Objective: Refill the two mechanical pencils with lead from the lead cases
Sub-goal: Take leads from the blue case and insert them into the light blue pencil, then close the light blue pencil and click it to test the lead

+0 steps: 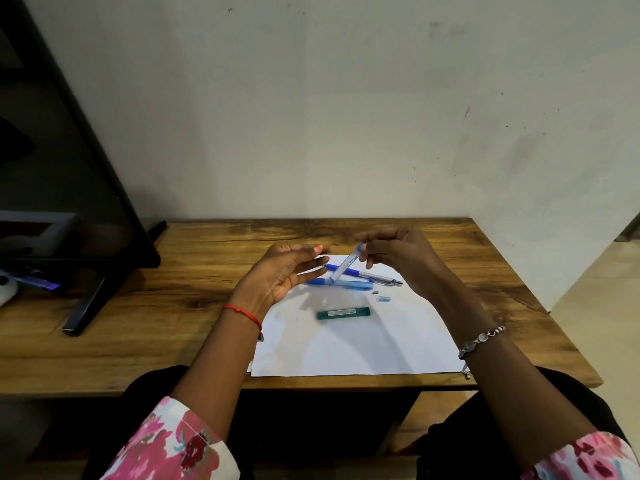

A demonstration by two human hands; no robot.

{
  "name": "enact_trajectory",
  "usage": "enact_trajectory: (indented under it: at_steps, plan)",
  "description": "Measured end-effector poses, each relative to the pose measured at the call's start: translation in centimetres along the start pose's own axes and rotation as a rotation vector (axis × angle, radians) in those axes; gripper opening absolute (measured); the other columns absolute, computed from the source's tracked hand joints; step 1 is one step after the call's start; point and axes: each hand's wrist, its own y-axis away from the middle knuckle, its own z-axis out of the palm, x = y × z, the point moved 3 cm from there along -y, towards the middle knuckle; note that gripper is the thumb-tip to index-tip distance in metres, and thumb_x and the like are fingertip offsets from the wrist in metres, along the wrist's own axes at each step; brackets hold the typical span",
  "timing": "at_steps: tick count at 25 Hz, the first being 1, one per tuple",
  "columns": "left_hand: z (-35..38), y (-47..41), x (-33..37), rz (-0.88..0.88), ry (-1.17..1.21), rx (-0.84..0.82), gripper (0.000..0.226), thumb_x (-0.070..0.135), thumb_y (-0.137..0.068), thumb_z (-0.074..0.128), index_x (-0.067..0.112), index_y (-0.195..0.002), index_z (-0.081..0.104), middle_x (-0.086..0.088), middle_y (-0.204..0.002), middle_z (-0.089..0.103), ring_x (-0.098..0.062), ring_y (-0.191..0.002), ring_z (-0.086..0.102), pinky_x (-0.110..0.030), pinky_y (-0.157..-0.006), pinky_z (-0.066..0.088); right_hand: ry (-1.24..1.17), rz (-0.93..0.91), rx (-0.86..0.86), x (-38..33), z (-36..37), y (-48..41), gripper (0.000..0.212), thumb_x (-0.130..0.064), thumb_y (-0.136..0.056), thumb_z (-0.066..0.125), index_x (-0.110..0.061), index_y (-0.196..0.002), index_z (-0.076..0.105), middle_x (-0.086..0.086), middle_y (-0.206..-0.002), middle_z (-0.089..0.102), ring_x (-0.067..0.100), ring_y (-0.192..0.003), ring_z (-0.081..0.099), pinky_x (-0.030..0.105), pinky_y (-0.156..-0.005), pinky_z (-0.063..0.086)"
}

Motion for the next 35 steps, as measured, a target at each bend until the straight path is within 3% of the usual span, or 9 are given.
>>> enact_trajectory:
  at_steps: [5, 9, 14, 16, 19, 24, 27, 31, 35]
  plan:
    - [-0.8, 0.2, 0.6, 0.022, -0.115, 0.079, 0.021, 0.0, -0.086, 0.057, -0.01, -0.103, 0.061, -0.015, -0.101, 0.064, -0.016, -0.076, 0.064, -0.022, -0.064, 0.056, 0.276, 0.131, -0.098, 1.8, 2.0, 0.1, 0.013, 0.005, -0.076, 0.067, 0.009, -0.088, 0.07, 0.006, -0.059, 0.068, 0.015, -0.05, 0.061, 0.018, -0.052, 0.05]
    - [-1.1, 0.2, 0.4, -0.032, -0.236, 0.054, 0.018, 0.003, -0.084, 0.06, -0.005, -0.099, 0.065, -0.009, -0.094, 0.068, -0.013, -0.072, 0.067, -0.019, -0.06, 0.057, 0.677, 0.064, -0.159, 2.2, 2.3, -0.1, 0.015, -0.006, -0.074, 0.073, -0.002, -0.089, 0.075, 0.013, -0.082, 0.072, 0.013, -0.067, 0.051, 0.019, -0.056, 0.038]
    - [-1.2, -0.2, 0.0, -0.069, -0.347, -0.009, 0.016, 0.004, -0.082, 0.063, -0.004, -0.096, 0.067, 0.0, -0.073, 0.074, -0.009, -0.062, 0.07, -0.019, -0.06, 0.058, 0.848, 0.054, -0.307, 2.6, 2.9, 0.1, 0.018, -0.006, -0.078, 0.069, -0.001, -0.095, 0.073, 0.017, -0.096, 0.071, 0.013, -0.074, 0.049, 0.008, -0.057, 0.035]
    - [-1.1, -0.2, -0.2, -0.065, -0.374, -0.021, 0.014, 0.006, -0.082, 0.064, -0.001, -0.093, 0.069, -0.005, -0.081, 0.072, -0.009, -0.062, 0.07, -0.02, -0.062, 0.058, 0.813, 0.043, -0.262, 2.4, 2.9, 0.0, 0.018, -0.008, -0.079, 0.069, -0.002, -0.096, 0.073, 0.016, -0.096, 0.071, 0.013, -0.074, 0.049, 0.012, -0.059, 0.036]
    - [-0.8, -0.2, -0.3, -0.068, -0.396, -0.047, 0.01, 0.006, -0.082, 0.064, 0.001, -0.088, 0.07, -0.008, -0.085, 0.07, -0.008, -0.062, 0.07, -0.021, -0.063, 0.057, 0.529, 0.071, -0.064, 1.6, 1.9, -0.1, 0.019, -0.015, -0.08, 0.07, -0.003, -0.095, 0.073, 0.013, -0.094, 0.072, 0.01, -0.073, 0.053, 0.017, -0.06, 0.038]
    - [0.3, 0.0, -0.5, -0.077, -0.48, -0.138, 0.013, 0.009, -0.082, 0.065, 0.003, -0.092, 0.07, 0.005, -0.071, 0.074, -0.009, -0.066, 0.07, -0.019, -0.063, 0.057, 0.317, 0.157, 0.042, 1.6, 1.9, 0.2, 0.024, -0.018, -0.082, 0.068, 0.001, -0.096, 0.071, 0.011, -0.106, 0.07, 0.015, -0.086, 0.056, 0.017, -0.062, 0.038]
    - [0.9, 0.0, -0.3, 0.012, -0.501, -0.115, 0.014, 0.008, -0.081, 0.066, 0.002, -0.093, 0.07, 0.001, -0.075, 0.074, -0.009, -0.073, 0.069, -0.02, -0.065, 0.057, 0.262, 0.156, 0.093, 1.6, 1.2, 0.0, 0.021, -0.018, -0.082, 0.067, 0.001, -0.09, 0.072, 0.009, -0.092, 0.069, 0.018, -0.081, 0.052, 0.022, -0.059, 0.037]
    - [1.7, -0.9, -0.3, 0.404, -1.047, 0.08, 0.018, 0.014, -0.079, 0.069, 0.007, -0.095, 0.072, -0.006, -0.099, 0.067, -0.014, -0.089, 0.059, -0.021, -0.071, 0.046, 0.189, 0.094, 0.246, 1.2, -0.6, -0.4, 0.016, -0.015, -0.082, 0.066, -0.001, -0.087, 0.072, 0.009, -0.079, 0.067, 0.014, -0.063, 0.049, 0.02, -0.054, 0.036]
    - [2.6, -1.5, -2.2, 0.473, -1.319, -0.016, 0.022, 0.019, -0.084, 0.063, 0.008, -0.102, 0.068, -0.009, -0.108, 0.065, -0.023, -0.099, 0.058, -0.03, -0.082, 0.046, 0.168, 0.054, 0.299, 1.2, -1.4, -0.5, 0.016, -0.013, -0.083, 0.065, 0.0, -0.09, 0.072, 0.006, -0.074, 0.067, 0.007, -0.059, 0.053, 0.019, -0.054, 0.037]
